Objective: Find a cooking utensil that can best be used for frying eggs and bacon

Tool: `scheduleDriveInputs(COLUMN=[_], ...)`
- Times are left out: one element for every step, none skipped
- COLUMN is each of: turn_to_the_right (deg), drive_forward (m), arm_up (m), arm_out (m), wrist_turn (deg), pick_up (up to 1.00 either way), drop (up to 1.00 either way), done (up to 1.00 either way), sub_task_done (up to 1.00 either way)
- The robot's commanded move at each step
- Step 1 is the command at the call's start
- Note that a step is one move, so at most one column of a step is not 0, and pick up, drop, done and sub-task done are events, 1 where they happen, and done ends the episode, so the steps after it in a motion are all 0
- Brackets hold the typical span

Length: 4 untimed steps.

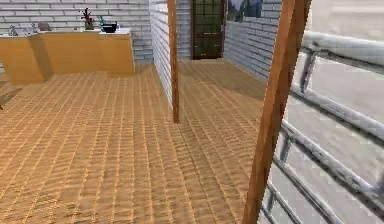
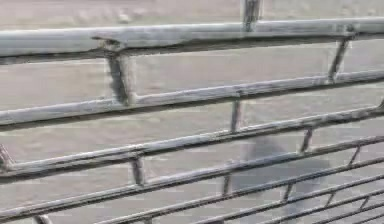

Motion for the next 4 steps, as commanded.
scheduleDriveInputs(turn_to_the_right=[-45.0,-45.0,-18.0,0.0], drive_forward=[0.0,0.0,0.0,0.2], arm_up=[0.0,0.0,0.0,0.0], arm_out=[0.0,0.0,0.0,0.0], wrist_turn=[0.0,0.0,0.0,0.0], pick_up=[0.0,0.0,0.0,0.0], drop=[0.0,0.0,0.0,0.0], done=[0.0,0.0,0.0,0.0], sub_task_done=[0.0,0.0,0.0,0.0])
